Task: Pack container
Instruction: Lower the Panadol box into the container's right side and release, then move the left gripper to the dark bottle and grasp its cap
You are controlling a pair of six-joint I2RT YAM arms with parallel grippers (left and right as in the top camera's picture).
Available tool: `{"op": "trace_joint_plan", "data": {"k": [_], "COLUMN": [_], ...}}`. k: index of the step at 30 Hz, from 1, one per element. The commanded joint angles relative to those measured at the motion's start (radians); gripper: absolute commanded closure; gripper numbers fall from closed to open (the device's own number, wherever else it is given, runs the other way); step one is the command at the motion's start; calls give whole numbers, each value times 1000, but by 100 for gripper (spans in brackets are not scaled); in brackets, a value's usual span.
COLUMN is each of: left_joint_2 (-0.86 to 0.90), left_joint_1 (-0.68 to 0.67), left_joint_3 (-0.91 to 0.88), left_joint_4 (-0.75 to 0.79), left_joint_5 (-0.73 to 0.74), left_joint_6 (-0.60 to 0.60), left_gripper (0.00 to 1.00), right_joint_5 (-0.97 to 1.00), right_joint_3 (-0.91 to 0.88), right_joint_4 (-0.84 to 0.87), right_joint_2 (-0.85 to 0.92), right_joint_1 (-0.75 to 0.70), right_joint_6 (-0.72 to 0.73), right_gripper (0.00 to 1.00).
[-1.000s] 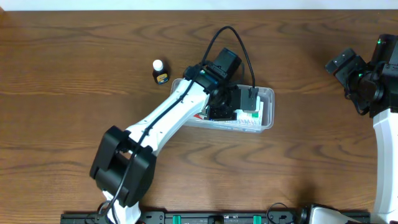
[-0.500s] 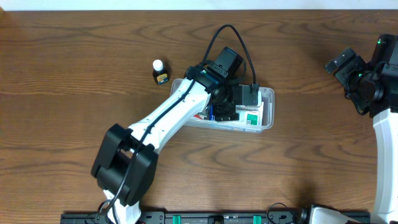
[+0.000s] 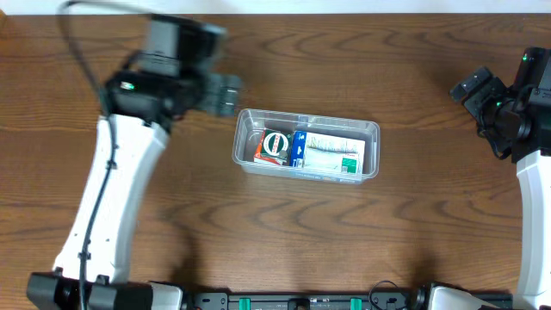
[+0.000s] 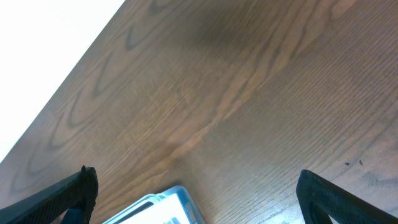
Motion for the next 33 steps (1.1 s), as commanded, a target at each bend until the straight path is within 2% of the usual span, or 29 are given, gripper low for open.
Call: {"op": "trace_joint_plan", "data": {"k": [1,8,14,23,33], "left_joint_2": [30,31,69,341,535], "left_joint_1": [82,119,119,119,117], "left_joint_3": [-35,-29,77,274,280], "left_joint_4": [-55,-52,-58,-139,-101], "left_joint_5": [96,109,19,1,1], "left_joint_6": [-186,-187,-232,-254,-299], "left_gripper": [2,2,2,2,2], "right_joint_5": [6,6,6,6,7], "right_joint_3": [1,1,1,1,1], "right_joint_4": [-1,0,0,-1,-1], "right_joint_2": [2,2,2,2,2], "right_joint_1": [-6,-6,-6,-6,-6], "right_joint_6": [9,9,9,9,9], "right_gripper": [1,1,1,1,1]}}
